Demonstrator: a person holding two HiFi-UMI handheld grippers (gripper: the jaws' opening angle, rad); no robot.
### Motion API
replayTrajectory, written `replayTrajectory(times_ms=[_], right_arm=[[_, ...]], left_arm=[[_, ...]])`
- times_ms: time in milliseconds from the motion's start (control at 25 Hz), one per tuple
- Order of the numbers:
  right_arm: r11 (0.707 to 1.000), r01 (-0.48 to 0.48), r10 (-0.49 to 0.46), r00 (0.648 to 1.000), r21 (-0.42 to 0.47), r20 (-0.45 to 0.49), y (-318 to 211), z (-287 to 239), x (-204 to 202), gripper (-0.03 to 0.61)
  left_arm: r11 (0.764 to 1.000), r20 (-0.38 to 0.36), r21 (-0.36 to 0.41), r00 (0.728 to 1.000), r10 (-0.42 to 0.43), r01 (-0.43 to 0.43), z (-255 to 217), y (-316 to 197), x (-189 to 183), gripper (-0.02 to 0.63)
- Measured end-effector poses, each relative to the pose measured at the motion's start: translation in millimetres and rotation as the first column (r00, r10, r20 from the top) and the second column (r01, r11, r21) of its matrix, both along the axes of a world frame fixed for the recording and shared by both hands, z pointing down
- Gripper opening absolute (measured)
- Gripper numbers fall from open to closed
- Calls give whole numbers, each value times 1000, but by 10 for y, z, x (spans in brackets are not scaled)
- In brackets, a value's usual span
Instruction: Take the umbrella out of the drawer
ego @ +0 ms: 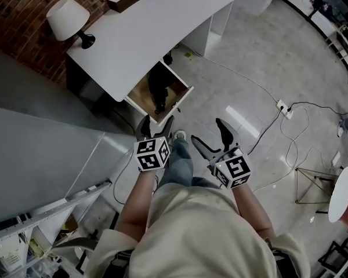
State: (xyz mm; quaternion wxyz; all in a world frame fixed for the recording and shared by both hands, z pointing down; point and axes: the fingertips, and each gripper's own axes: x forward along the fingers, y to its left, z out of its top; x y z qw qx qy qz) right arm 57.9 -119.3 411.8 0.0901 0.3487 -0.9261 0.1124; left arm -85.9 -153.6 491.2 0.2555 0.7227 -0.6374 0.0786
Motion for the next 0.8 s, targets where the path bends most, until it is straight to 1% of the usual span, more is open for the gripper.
replayTrajectory(times_ms=[160,320,480,640,800], right_arm=[[999,-15,14,1000,-52,-27,-394,251,-136,374],[996,-25,22,999,-86,-35,-848,437,-256,374],[993,-32,25,998,-115,-60,-1237,628,-372,374],[986,-54,44,997,-155,-67,-1558,859,-485,374],[975,-89,70,993,-205,-97,-1839,1144,-527,374]], left_arm=[[998,5,-65,1000,8,-7,405,-442,-122,367],[992,4,-127,1000,24,-23,762,-889,-219,371],[980,5,-196,999,45,-43,1169,-1239,-263,380],[968,-2,-246,999,52,-50,1574,-1550,-313,383],[956,-5,-288,999,46,-45,1979,-1880,-387,388]])
